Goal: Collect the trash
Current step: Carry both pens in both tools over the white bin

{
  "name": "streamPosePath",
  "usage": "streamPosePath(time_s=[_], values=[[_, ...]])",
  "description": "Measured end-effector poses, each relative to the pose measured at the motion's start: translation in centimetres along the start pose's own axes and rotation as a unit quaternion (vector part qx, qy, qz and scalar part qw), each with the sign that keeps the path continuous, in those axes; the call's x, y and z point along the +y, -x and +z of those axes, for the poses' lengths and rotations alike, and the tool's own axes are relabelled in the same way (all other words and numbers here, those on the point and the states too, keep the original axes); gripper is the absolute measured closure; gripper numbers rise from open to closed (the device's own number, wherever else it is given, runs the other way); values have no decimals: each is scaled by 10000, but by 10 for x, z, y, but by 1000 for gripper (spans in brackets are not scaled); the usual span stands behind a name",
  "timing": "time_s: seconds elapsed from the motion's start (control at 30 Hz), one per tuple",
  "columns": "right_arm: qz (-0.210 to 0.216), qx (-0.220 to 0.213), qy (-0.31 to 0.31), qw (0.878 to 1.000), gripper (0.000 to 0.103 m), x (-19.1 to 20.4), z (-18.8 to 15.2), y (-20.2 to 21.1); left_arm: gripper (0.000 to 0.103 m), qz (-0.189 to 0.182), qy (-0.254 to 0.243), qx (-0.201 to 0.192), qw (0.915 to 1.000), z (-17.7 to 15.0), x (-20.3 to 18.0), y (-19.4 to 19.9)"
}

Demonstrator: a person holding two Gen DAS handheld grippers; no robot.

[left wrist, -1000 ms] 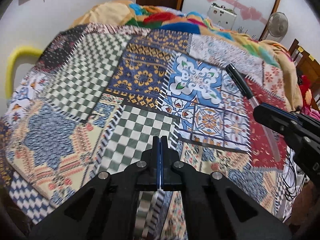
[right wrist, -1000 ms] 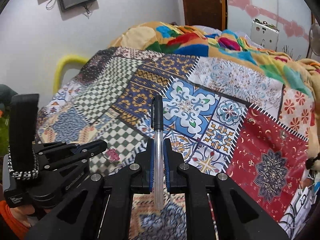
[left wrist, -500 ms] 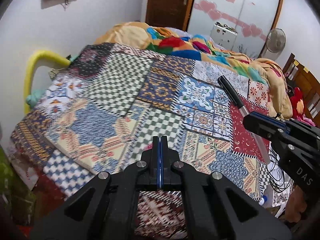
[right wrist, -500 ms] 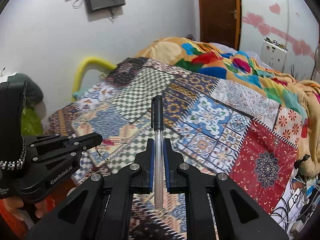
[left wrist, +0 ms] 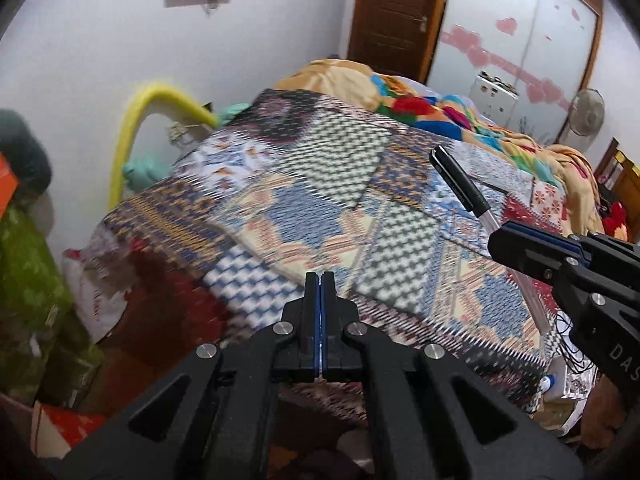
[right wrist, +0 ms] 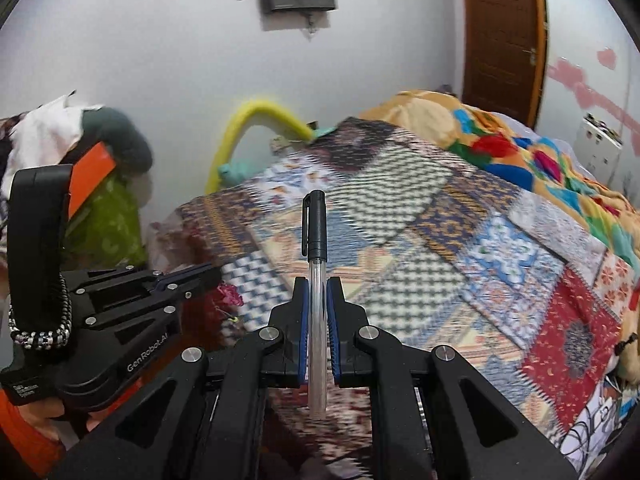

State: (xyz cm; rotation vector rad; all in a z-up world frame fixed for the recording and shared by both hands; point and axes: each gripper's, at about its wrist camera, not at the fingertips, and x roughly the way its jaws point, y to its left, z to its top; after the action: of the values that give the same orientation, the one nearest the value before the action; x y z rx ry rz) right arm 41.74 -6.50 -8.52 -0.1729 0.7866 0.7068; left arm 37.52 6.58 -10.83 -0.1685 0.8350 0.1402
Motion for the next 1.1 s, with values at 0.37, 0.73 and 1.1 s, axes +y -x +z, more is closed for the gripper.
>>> streamPosePath(time_s=[0.37, 0.73, 1.1], values=[[524, 245, 521, 9970, 95, 97, -16, -15, 103, 439, 466, 92, 9979, -54, 89, 48], [826, 845, 853, 9893, 95, 165, -44, -61, 103, 659, 833, 553, 9928, -108, 153, 44], [949, 2023, 1060, 9689, 95, 195, -89, -148, 103, 576, 1270, 1367, 9807, -164, 197, -20]])
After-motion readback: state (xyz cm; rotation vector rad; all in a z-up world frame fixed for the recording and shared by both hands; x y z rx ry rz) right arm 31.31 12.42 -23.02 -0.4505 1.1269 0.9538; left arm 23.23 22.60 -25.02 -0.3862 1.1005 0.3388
